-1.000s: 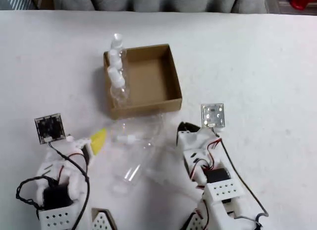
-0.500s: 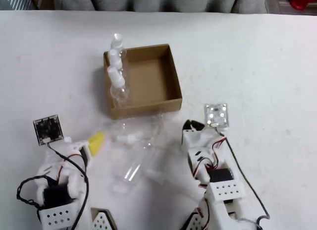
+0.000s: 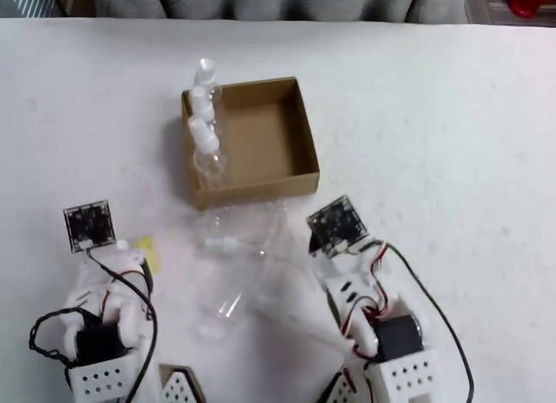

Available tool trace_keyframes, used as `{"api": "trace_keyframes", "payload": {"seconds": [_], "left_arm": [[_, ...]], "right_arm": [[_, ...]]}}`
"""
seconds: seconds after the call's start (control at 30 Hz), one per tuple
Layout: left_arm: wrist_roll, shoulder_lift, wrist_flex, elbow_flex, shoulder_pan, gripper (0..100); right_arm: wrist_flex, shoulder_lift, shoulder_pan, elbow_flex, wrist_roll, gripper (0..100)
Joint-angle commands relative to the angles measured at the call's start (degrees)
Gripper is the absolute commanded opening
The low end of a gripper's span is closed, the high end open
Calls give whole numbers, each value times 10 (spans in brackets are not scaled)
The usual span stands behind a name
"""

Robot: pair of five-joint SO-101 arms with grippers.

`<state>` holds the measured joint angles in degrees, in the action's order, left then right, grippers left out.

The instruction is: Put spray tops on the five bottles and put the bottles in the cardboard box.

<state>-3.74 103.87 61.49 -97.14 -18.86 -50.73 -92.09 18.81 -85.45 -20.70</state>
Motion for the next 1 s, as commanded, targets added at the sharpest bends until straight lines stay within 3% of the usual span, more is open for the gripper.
{"api": "trace_keyframes", "payload": {"seconds": [0.0, 0.2, 0.4, 0.5, 0.67, 0.83, 0.97], "left_arm": [[18, 5, -7, 1, -4, 45], [24, 5, -7, 1, -4, 53], [25, 5, -5, 1, 0, 53], [26, 5, -4, 1, 17, 53], [29, 5, -8, 4, 19, 54], [153, 5, 10, 33, 17, 52], [168, 4, 58, 87, 18, 53]], "right_arm": [[-56, -51, -58, 33, -50, 18], [-61, -53, -259, -22, -157, 16], [-23, -65, -408, -115, -157, 16], [-45, -60, -418, -118, -126, 18], [-50, -59, -417, -117, -159, 18], [-50, -58, -417, -117, -164, 18], [-51, -58, -420, -117, -165, 18]]}}
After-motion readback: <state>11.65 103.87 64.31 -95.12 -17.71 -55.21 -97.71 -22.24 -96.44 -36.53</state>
